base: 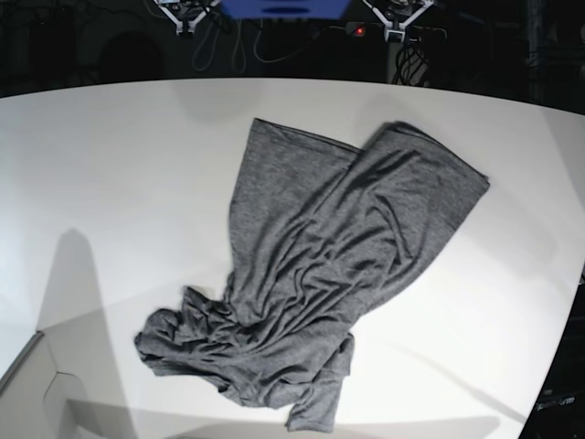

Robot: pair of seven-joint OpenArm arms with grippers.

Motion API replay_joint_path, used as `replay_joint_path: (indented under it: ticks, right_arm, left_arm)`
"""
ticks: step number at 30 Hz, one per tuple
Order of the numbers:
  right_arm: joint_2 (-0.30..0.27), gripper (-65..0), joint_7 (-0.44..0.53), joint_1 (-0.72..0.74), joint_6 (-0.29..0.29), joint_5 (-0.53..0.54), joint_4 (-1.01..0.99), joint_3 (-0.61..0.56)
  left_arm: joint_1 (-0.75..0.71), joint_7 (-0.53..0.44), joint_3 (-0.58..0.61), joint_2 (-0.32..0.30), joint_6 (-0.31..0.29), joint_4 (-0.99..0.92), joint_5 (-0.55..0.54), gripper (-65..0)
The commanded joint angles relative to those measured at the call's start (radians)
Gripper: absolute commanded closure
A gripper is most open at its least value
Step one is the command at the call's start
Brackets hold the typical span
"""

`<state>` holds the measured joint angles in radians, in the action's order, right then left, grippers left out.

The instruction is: Layout the t-shirt on the table in an organized manner, then fold the t-shirt properly

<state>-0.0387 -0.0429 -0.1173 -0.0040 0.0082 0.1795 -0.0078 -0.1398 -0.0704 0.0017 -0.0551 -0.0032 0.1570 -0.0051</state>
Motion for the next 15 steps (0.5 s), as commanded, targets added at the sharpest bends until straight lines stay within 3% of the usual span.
replay_joint_path:
  ticks: [1, 15]
  right_arm:
    - [-0.005, 0.0, -0.015, -0.008, 0.008, 0.000, 0.004, -0.002]
    - [-0.003, 0.0, -0.033, -0.006, 0.008, 0.000, 0.004, -0.001]
  left_arm:
    - [-0.004, 0.001, -0.001, 0.001, 0.007, 0.002, -0.002, 0.0]
    - [-0.002, -0.001, 0.004, -0.001, 0.007, 0.002, 0.001, 0.0]
